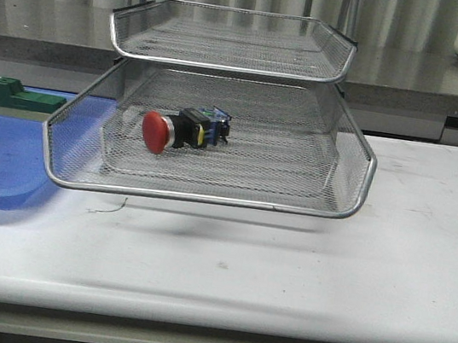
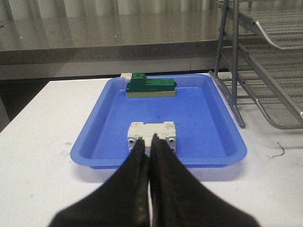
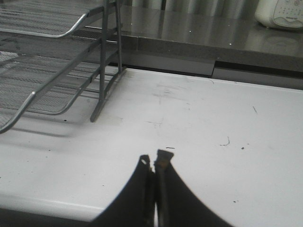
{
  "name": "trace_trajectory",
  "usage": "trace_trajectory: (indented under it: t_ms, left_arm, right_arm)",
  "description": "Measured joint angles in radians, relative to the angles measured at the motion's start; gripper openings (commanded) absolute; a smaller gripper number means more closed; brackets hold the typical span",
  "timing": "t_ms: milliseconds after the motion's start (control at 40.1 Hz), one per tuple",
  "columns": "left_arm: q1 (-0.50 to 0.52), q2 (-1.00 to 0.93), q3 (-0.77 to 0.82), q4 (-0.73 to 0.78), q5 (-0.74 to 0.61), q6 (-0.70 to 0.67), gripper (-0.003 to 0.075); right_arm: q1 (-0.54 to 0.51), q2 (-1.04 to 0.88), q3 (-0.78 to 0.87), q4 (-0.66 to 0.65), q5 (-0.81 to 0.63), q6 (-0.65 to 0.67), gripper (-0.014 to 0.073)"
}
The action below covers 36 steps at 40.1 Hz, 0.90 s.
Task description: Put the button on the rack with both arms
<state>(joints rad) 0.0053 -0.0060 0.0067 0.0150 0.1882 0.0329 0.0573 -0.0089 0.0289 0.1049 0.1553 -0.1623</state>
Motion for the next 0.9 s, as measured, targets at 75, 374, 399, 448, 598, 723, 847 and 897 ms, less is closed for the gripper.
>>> trace_trajectory:
  t_ms: [75,374,399,448,598,723,847,897]
  left_arm:
    - [0.000,0.000,0.000,0.000,0.000,0.000,-0.0019]
    - [0.000,0.000,0.000,0.000,0.000,-0.002,-0.0019]
    - [0.000,0.000,0.000,0.000,0.000,-0.002,-0.0019]
    - [0.000,0.000,0.000,0.000,0.000,-0.002,-0.0019]
    - [0.000,0.000,0.000,0.000,0.000,-0.002,-0.0019]
    - [0.000,0.000,0.000,0.000,0.000,-0.002,-0.0019]
    - [0.000,0.000,0.000,0.000,0.000,-0.002,-0.0019]
    - [0.000,0.000,0.000,0.000,0.000,-0.002,-0.0019]
  right_arm:
    - [-0.009,0.000,0.000,0.000,0.002,0.000,-0.0061]
    - [-0.010,0.000,0.000,0.000,0.004,0.000,-0.0061]
    - [-0.010,0.000,0.000,0.000,0.004,0.000,-0.0061]
    - [-0.010,0.000,0.000,0.000,0.004,0.000,-0.0061]
    - [-0.010,0.000,0.000,0.000,0.005,0.000,-0.0061]
    - [-0.010,0.000,0.000,0.000,0.006,0.000,-0.0061]
    - [-0.010,0.000,0.000,0.000,0.006,0.000,-0.0061]
    - [-0.010,0.000,0.000,0.000,0.006,0.000,-0.0061]
